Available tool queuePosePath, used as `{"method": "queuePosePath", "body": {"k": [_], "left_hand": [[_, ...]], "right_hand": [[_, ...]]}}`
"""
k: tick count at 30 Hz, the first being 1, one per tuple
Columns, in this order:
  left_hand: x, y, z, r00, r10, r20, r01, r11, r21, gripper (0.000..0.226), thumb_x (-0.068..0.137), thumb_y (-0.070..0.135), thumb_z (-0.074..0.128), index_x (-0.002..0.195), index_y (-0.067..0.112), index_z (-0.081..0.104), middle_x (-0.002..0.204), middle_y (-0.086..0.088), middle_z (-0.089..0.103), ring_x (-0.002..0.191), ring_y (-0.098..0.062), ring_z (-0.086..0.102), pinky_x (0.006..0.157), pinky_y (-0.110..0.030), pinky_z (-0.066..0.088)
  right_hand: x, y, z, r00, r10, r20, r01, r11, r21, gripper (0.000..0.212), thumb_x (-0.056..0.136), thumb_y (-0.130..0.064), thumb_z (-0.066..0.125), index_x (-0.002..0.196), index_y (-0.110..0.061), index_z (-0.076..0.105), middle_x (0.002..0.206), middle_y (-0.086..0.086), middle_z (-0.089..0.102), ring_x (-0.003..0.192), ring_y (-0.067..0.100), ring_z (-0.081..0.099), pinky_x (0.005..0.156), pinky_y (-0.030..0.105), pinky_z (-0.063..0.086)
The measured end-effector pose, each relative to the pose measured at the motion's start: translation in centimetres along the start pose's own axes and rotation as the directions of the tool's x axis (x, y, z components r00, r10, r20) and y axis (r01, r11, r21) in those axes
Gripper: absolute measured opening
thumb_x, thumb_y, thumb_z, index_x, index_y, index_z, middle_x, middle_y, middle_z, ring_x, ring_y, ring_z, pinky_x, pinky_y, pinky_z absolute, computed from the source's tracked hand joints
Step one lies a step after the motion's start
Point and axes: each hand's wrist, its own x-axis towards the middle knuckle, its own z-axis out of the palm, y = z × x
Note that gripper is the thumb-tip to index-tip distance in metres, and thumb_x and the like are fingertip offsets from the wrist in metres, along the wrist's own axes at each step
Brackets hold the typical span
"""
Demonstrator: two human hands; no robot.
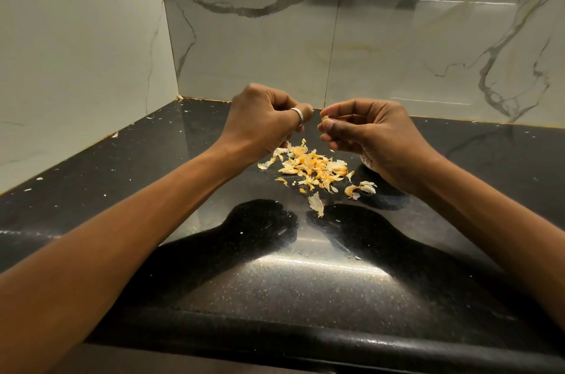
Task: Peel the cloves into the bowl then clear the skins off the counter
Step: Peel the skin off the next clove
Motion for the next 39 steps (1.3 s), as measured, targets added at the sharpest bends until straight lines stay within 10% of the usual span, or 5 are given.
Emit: {"method": "queuePosePath", "body": {"k": [7, 17, 25, 39], "left_hand": [[-0.16, 0.0, -0.07, 0.998, 0.061, 0.034, -0.064, 0.995, 0.076, 0.015, 0.076, 0.025, 0.087, 0.078, 0.016, 0.074, 0.067, 0.009, 0.069, 0.053, 0.001, 0.062, 0.057, -0.02, 0.054], [0.03, 0.17, 0.12, 0.988, 0.069, 0.141, -0.068, 0.998, -0.01, 0.015, 0.09, 0.021, 0.074, 0.1, 0.01, 0.077, 0.084, -0.006, 0.072, 0.075, -0.024, 0.07, 0.056, -0.027, 0.06], [-0.04, 0.03, 0.17, 0.975, 0.082, 0.206, -0.085, 0.996, 0.006, 0.014, 0.089, 0.02, 0.074, 0.096, 0.008, 0.076, 0.076, -0.006, 0.069, 0.059, -0.011, 0.064, 0.052, -0.023, 0.055], [-0.3, 0.15, 0.25, 0.977, 0.102, 0.189, -0.118, 0.99, 0.076, 0.018, 0.088, 0.028, 0.075, 0.084, 0.011, 0.072, 0.072, -0.002, 0.068, 0.061, -0.022, 0.067, 0.06, -0.047, 0.06]], "right_hand": [[-0.07, -0.11, 0.01, 1.0, -0.002, 0.0, 0.002, 1.0, -0.001, 0.02, 0.088, 0.0, 0.065, 0.108, 0.001, 0.068, 0.095, 0.016, 0.072, 0.079, 0.017, 0.071, 0.068, 0.022, 0.056], [-0.03, 0.02, 0.11, 1.0, -0.007, 0.011, 0.007, 0.999, -0.033, 0.024, 0.088, 0.002, 0.065, 0.112, 0.003, 0.065, 0.093, 0.015, 0.074, 0.079, 0.018, 0.073, 0.07, 0.023, 0.058], [-0.11, 0.02, 0.1, 0.999, -0.007, 0.045, 0.009, 0.999, -0.052, 0.025, 0.086, 0.003, 0.067, 0.111, 0.002, 0.065, 0.095, 0.016, 0.075, 0.082, 0.021, 0.073, 0.074, 0.026, 0.061], [0.07, 0.12, 0.13, 1.0, 0.006, 0.012, -0.005, 1.0, -0.029, 0.014, 0.088, -0.004, 0.069, 0.102, -0.004, 0.069, 0.093, 0.012, 0.074, 0.084, 0.018, 0.072, 0.068, 0.024, 0.056]]}}
